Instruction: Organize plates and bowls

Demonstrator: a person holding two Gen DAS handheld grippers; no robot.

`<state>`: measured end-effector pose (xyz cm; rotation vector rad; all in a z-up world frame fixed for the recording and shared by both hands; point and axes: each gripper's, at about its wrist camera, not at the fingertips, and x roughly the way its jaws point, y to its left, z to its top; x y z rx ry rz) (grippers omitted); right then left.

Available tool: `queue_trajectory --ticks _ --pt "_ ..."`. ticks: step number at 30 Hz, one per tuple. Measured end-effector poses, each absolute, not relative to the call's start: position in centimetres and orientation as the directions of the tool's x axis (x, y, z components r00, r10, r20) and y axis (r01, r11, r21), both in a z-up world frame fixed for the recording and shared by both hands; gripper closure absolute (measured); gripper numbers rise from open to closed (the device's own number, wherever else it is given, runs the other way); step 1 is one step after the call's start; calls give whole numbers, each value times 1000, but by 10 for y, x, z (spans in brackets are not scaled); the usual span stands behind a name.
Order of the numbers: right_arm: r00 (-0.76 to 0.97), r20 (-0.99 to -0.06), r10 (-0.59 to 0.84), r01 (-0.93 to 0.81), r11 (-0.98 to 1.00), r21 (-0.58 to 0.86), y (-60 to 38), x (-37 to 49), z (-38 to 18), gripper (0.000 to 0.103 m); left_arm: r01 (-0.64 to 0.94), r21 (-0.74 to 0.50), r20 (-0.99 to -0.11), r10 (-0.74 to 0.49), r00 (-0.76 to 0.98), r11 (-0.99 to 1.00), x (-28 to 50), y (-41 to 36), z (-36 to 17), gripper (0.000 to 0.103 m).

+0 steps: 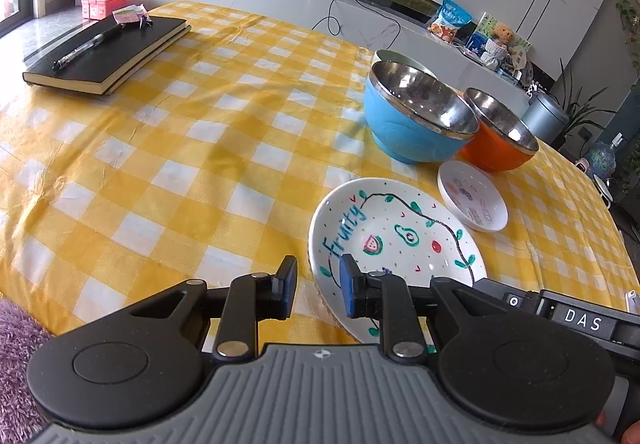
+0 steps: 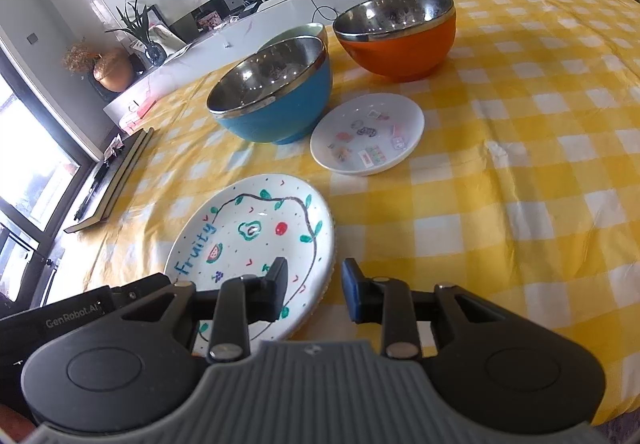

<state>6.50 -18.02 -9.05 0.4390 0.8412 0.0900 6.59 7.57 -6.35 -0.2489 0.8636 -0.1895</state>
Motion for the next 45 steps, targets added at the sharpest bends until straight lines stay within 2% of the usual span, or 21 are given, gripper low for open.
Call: queue_trajectory --ticks 2,4,6,9,15,18,20,21,25,30,36,40,45 --pt "666 -703 249 92 908 408 -179 63 -90 76 63 -293 -729 -265 631 954 65 75 -65 78" --pt "664 -703 255 87 908 411 -179 62 -90 84 68 -290 -728 -266 631 955 65 73 -66 86" --pt "662 -707 249 87 911 402 -178 61 -91 87 70 -281 -733 -262 628 957 65 71 -68 89" --pt "665 -713 222 91 924 372 -177 62 -92 94 75 -269 -732 -255 632 960 65 69 -68 89" --pt "666 -707 237 91 915 393 -183 62 -92 93 73 -253 -730 -240 640 965 63 68 -66 90" --pt "688 -690 227 86 918 387 -185 59 -87 90 74 -242 -710 -228 666 967 61 68 -58 88" --pt "704 -679 206 89 924 373 -189 58 -82 78 84 -250 -699 -239 674 965 61 66 -52 86" --pt "713 -673 197 94 924 371 -191 57 -80 65 89 -252 -695 -244 677 964 61 64 -50 84" --pt "731 -660 174 121 919 376 -206 57 -75 59 125 -246 -683 -264 682 961 63 50 -40 83" --pt "745 -656 124 175 912 372 -225 58 -75 56 183 -218 -682 -284 674 959 69 24 -35 78" --pt "760 -645 84 213 905 369 -239 61 -76 41 228 -176 -685 -285 670 958 82 -7 -31 67" --pt "771 -635 58 223 908 354 -244 65 -78 40 247 -179 -677 -301 671 952 94 -22 -30 58" --pt "763 -644 56 254 891 378 -255 75 -84 40 255 -193 -679 -316 663 948 109 -35 -36 55"
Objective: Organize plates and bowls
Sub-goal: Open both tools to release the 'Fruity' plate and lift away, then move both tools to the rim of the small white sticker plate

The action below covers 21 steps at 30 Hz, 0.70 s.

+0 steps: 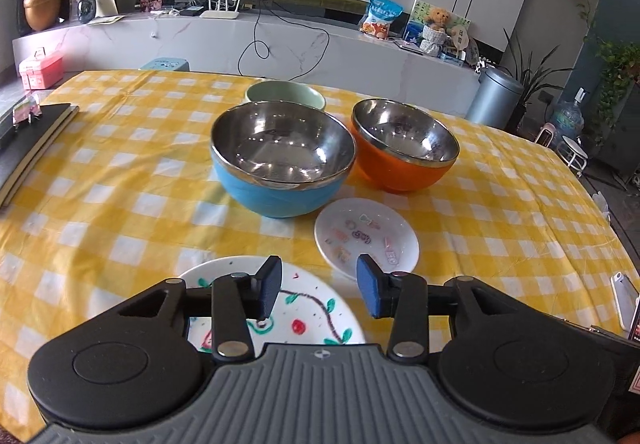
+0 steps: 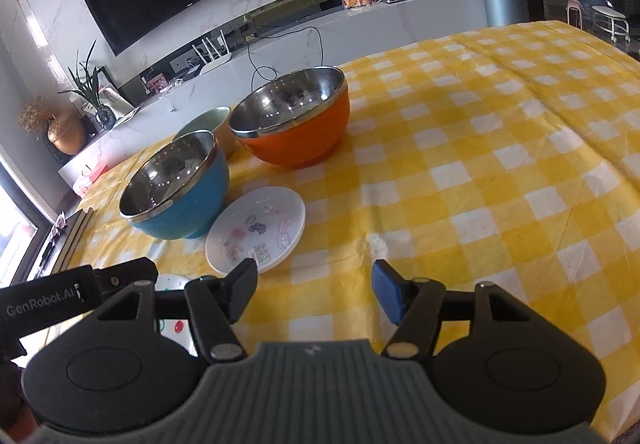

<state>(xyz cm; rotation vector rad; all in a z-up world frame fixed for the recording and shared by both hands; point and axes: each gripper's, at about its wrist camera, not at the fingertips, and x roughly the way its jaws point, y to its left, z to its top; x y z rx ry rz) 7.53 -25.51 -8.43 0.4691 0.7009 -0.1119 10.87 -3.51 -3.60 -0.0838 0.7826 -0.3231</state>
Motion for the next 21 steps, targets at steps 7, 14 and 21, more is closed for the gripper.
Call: queue_trajectory --ticks 7,14,21 --pt "759 -649 56 284 868 407 -272 97 -94 41 231 -220 -692 -319 647 948 135 -44 -47 55" --pt "758 -647 85 274 858 434 -274 125 -101 53 225 -217 -705 -312 637 950 157 -53 -58 60" --pt "746 -655 120 261 853 452 -269 145 -112 68 219 -226 -721 -314 618 949 166 -53 -73 75"
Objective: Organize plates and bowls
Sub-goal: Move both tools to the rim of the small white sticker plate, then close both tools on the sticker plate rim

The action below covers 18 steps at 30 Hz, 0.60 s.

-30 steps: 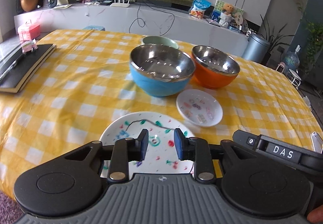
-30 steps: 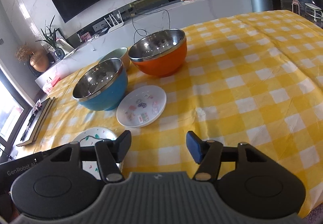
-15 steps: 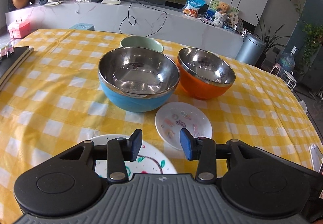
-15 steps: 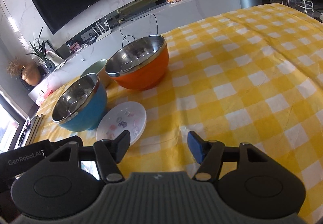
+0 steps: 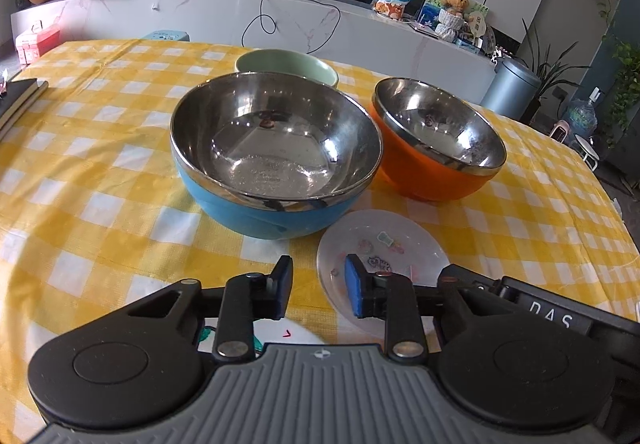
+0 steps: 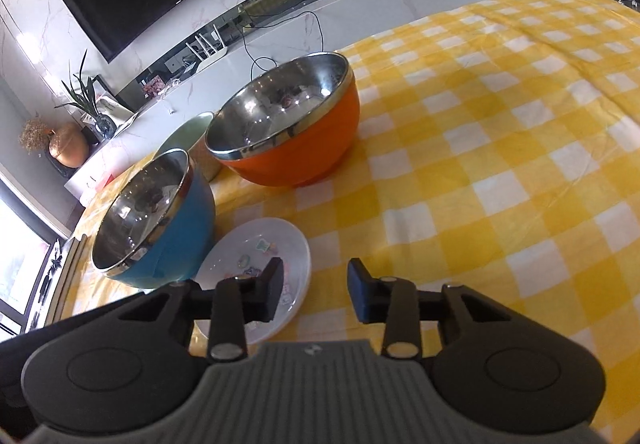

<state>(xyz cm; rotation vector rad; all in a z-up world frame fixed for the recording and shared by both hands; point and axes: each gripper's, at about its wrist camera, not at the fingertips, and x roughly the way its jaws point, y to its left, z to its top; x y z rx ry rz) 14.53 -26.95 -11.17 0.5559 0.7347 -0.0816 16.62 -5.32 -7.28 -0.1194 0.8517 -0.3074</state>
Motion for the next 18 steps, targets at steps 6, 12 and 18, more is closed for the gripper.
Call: queue_trajectory --ticks 6,12,18 --pt "746 -656 114 260 857 445 -267 149 -116 81 215 -234 -731 -318 604 948 171 -56 -80 87" --pt "745 -656 119 257 856 448 -266 150 -119 95 227 -231 -727 -323 606 946 169 -58 -82 98" --pt "747 -655 111 257 861 439 -264 147 -115 100 236 -232 -712 -330 619 944 164 -59 -74 99"
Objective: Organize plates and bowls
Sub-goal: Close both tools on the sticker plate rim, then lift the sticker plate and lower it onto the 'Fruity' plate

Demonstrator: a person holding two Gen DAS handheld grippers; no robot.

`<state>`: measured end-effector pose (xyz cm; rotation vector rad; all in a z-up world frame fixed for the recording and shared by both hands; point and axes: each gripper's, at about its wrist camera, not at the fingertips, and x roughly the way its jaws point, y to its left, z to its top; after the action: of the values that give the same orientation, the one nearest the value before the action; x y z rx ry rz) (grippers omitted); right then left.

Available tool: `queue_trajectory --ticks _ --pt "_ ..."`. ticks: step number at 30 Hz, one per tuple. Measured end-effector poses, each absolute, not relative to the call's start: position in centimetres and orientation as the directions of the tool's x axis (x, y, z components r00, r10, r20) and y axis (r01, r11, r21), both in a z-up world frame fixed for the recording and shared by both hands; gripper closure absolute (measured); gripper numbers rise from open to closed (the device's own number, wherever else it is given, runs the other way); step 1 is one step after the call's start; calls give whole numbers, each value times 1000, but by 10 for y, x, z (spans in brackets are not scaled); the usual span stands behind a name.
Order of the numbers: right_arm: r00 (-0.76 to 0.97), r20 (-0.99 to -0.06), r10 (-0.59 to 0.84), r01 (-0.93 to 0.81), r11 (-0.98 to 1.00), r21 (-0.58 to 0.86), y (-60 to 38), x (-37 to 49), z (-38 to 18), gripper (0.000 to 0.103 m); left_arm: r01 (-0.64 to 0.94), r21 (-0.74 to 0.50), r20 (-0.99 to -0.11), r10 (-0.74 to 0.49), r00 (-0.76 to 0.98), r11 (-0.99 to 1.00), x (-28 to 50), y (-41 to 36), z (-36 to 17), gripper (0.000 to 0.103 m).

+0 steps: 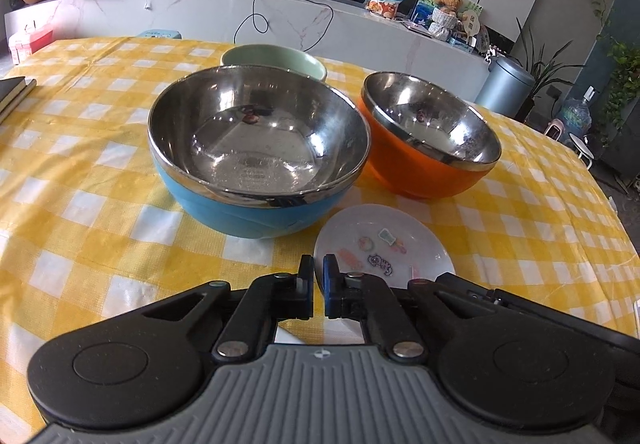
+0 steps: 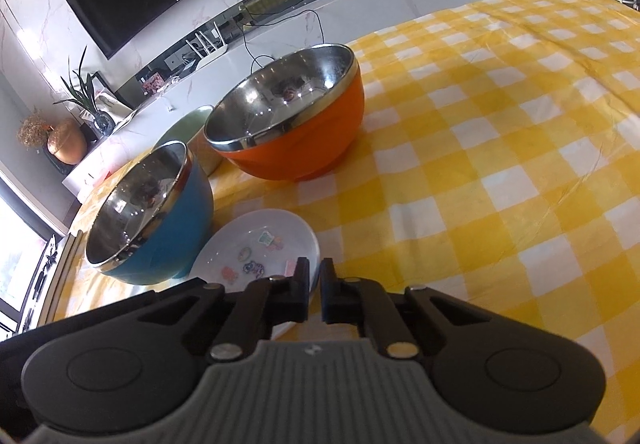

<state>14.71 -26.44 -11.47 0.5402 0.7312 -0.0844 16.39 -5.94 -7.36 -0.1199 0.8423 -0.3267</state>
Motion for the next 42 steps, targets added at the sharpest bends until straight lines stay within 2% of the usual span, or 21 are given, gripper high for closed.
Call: queue_trajectory --ticks 6,14,25,42 --pt "764 -637 98 263 855 446 -269 131 -100 101 250 -247 -702 -351 620 936 153 -63 -61 99" --pt "762 -641 97 259 861 439 -258 100 -84 101 235 -214 -710 -316 629 948 123 -53 -43 99" --pt "744 -640 193 174 868 465 -216 68 -67 101 156 -236 -710 -279 646 959 87 3 -28 99" --pt "698 -682 217 121 904 411 -168 61 -66 100 85 -306 -717 -288 635 948 75 50 -41 99"
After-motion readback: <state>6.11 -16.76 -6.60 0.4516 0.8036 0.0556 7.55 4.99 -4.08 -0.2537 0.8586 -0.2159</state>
